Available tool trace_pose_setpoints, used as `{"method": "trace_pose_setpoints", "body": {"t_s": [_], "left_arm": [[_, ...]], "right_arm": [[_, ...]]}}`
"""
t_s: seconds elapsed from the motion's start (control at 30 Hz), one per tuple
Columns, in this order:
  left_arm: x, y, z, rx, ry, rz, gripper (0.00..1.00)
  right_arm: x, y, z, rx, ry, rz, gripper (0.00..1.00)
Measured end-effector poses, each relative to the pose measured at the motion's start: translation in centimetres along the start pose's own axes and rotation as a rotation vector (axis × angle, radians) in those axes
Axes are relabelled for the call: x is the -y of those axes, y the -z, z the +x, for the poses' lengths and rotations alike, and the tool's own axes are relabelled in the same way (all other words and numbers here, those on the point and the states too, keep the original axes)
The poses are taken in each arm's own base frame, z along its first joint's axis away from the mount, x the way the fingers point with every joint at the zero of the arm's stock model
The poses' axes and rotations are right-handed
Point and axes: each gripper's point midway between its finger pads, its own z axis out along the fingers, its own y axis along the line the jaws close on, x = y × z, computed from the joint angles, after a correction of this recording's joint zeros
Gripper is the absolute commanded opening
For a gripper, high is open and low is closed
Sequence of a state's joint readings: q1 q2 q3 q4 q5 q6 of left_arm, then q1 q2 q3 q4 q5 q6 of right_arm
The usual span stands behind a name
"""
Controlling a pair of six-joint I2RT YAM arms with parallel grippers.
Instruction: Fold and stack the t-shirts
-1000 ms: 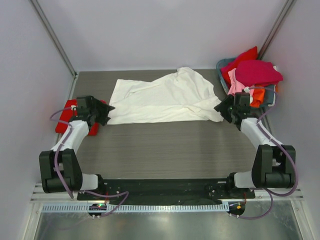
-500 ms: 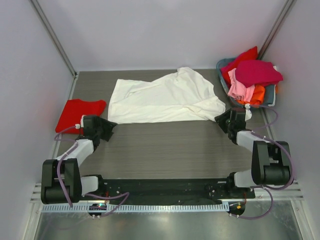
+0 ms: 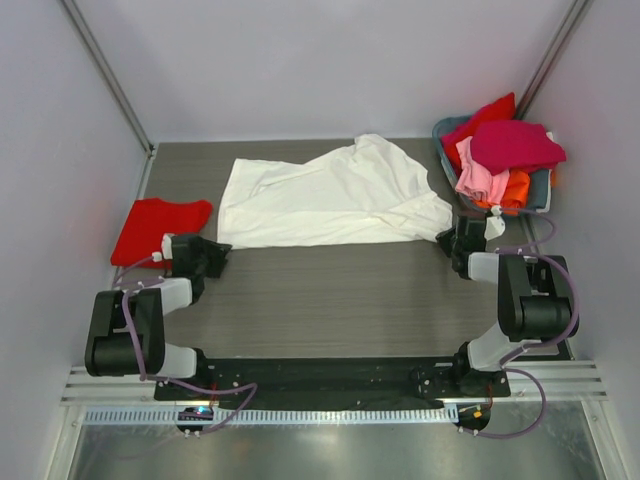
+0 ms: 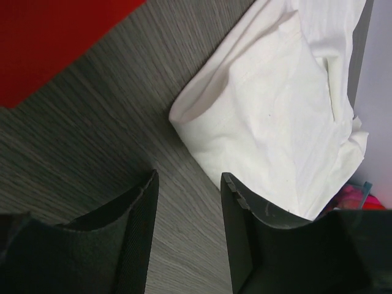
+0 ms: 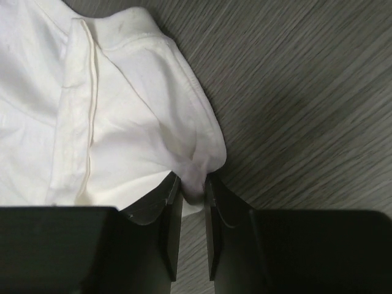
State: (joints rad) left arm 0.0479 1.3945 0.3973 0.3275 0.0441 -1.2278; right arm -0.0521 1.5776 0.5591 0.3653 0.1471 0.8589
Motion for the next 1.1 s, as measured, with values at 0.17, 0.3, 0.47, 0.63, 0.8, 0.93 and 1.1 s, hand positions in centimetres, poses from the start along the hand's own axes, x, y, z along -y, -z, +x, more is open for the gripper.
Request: {"method": "trace_pose_setpoints", "body": {"t_s": [0.17,0.3,0.47,0.63,0.8,0.93,1.1], "left_arm": [[0.1,-0.5,-0.5,0.026,-0.001,-0.003,0.45],[0.2,-0.9,-0.9,0.039,-0.002,-0.01,0.43],[0.3,-1.4,-1.0,0.042,0.004,-0.019,0.38],[0.5,-2.1,-1.3,0.049,0.014,-0.024,0.36],[0.7,-3.4,-1.5,0.047,0.029,-0.042,0.0],[1.3,-4.3,-1.7,0.044,0.025,-0.046,0.0],[0.7,-3.8,-2.0,0.064,0.026,-0.071,0.0]], "right_arm": [[0.1,-0.3,-1.3,0.034,0.04,0.041,0.31],[0.0,-0.7,-1.6,0.039,0.064,0.046,0.38],[0.2,-0.8,-1.5,0.034,0.071,0.049,0.38],[0.1,-0.8,-1.4,0.033,0.071,0.046,0.39],[0.0,-0.8,-1.5,0.037,0.069,0.035,0.51],[-0.2,-0.5,-1.6,0.045,0.066,0.02,0.58],[0.1,-0.2,-1.6,0.048,0.062,0.02,0.52]]}}
